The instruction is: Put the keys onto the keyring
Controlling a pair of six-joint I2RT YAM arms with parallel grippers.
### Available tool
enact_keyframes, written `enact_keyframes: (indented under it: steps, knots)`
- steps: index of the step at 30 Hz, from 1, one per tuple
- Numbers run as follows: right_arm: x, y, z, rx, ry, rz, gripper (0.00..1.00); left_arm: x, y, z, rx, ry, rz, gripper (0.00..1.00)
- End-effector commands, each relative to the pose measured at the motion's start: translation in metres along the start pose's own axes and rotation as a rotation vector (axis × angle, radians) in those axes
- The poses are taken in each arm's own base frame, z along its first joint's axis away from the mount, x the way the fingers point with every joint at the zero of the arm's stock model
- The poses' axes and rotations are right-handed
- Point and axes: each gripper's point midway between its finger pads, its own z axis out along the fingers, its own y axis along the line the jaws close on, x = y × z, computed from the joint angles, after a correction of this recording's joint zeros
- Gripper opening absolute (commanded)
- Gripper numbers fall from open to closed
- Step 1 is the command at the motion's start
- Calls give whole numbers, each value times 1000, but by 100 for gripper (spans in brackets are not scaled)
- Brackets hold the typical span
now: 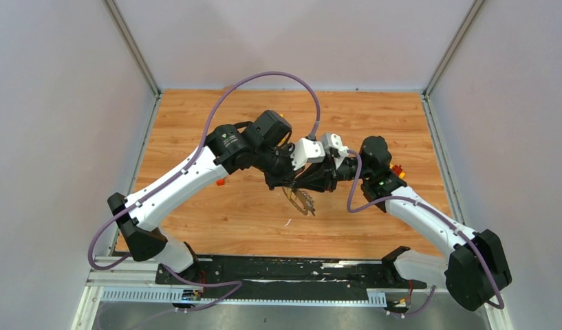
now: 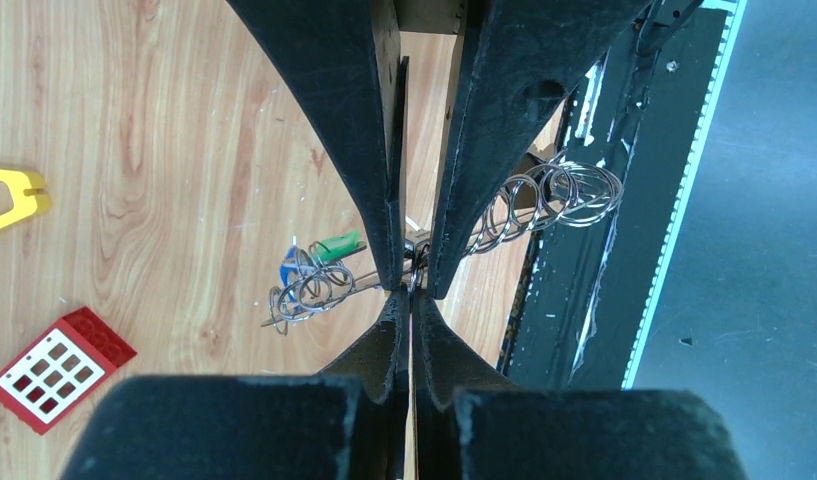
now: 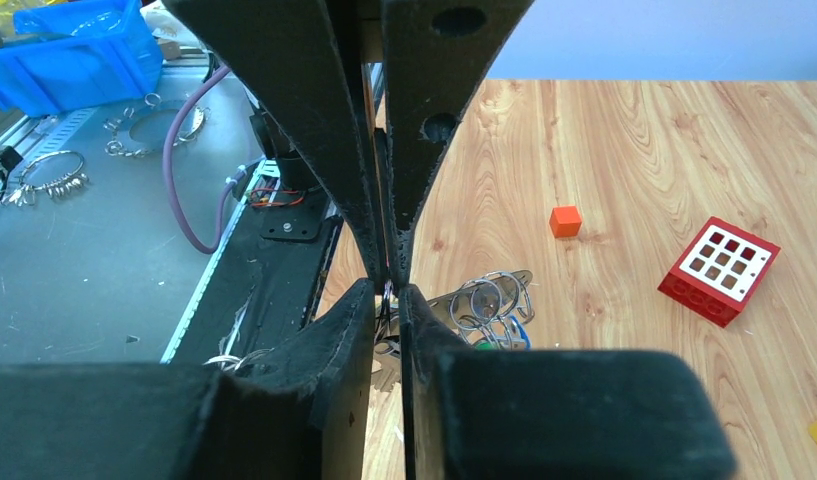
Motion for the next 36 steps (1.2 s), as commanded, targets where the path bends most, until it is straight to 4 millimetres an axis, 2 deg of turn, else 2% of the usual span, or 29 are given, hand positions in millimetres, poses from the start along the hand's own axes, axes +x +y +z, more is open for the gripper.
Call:
enact_keyframes:
  steps: [1, 12, 19, 29, 36]
  knots:
    - [-11, 4, 3, -32, -17, -30, 14, -27, -5, -14, -2, -127, 30, 0]
    - [-12, 3, 3, -25, -14, -35, 11, -24, -6, -12, 6, -117, 29, 0]
    - [-14, 3, 1, -23, -13, -40, 0, -22, -6, -11, 7, -110, 27, 0]
    - [-17, -1, -4, 9, -7, -48, 0, -23, -5, -13, -9, -129, 40, 0]
    - [-22, -3, -8, 26, -11, -58, 0, -28, 0, -20, -52, -178, 90, 31]
